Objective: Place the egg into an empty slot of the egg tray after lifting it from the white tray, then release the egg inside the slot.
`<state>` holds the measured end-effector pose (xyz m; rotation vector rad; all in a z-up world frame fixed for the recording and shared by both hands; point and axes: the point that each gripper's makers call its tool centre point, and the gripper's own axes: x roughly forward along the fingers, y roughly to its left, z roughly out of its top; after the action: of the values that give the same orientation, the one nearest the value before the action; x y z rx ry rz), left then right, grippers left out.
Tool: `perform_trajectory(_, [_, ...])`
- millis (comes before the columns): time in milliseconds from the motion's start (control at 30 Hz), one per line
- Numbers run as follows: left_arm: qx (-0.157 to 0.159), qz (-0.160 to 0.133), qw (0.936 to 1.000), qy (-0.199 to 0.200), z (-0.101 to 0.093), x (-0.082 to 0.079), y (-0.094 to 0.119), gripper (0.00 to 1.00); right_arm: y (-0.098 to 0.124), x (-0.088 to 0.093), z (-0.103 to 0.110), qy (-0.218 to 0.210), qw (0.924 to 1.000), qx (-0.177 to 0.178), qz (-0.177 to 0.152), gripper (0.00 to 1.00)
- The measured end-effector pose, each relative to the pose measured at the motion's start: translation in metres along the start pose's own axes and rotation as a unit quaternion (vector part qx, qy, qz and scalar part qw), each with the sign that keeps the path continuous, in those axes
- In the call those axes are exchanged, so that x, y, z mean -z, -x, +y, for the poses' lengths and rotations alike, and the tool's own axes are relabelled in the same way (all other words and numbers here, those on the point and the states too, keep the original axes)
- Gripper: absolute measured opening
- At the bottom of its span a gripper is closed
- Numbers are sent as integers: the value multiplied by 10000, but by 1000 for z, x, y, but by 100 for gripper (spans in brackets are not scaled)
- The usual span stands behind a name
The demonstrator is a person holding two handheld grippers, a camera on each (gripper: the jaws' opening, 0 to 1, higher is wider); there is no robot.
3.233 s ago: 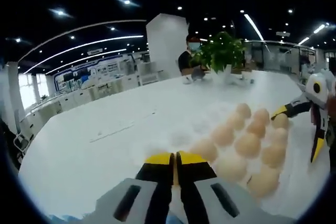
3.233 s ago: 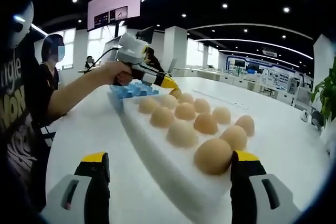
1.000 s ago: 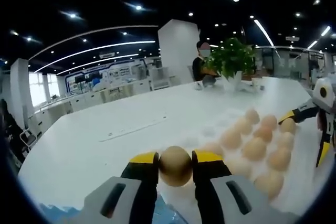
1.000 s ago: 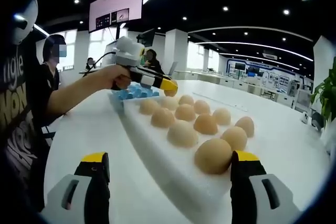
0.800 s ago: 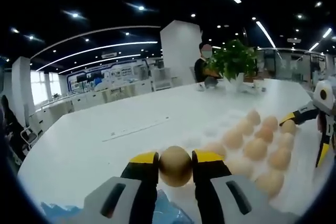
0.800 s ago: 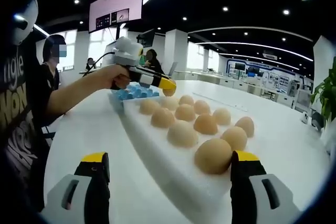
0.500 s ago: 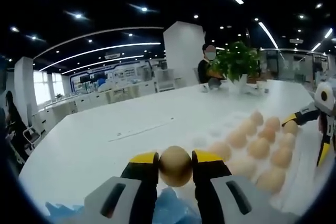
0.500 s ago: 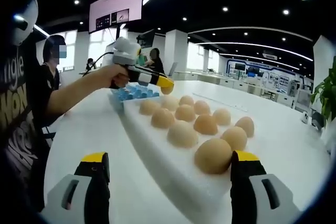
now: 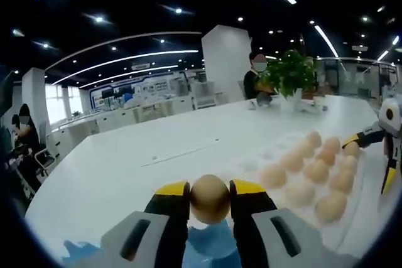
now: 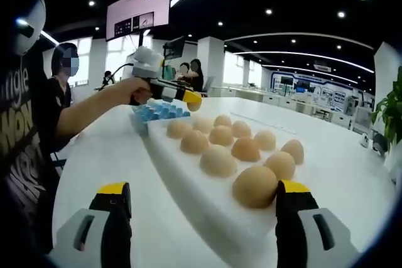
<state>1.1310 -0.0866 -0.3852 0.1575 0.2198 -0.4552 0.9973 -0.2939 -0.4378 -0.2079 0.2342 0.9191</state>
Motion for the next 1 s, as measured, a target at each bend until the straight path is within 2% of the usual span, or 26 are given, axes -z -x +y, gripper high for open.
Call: perform_trajectory(1000, [-501,106,9987,61,40,14,24,25,0,0,0,10,10000,15,-16,100])
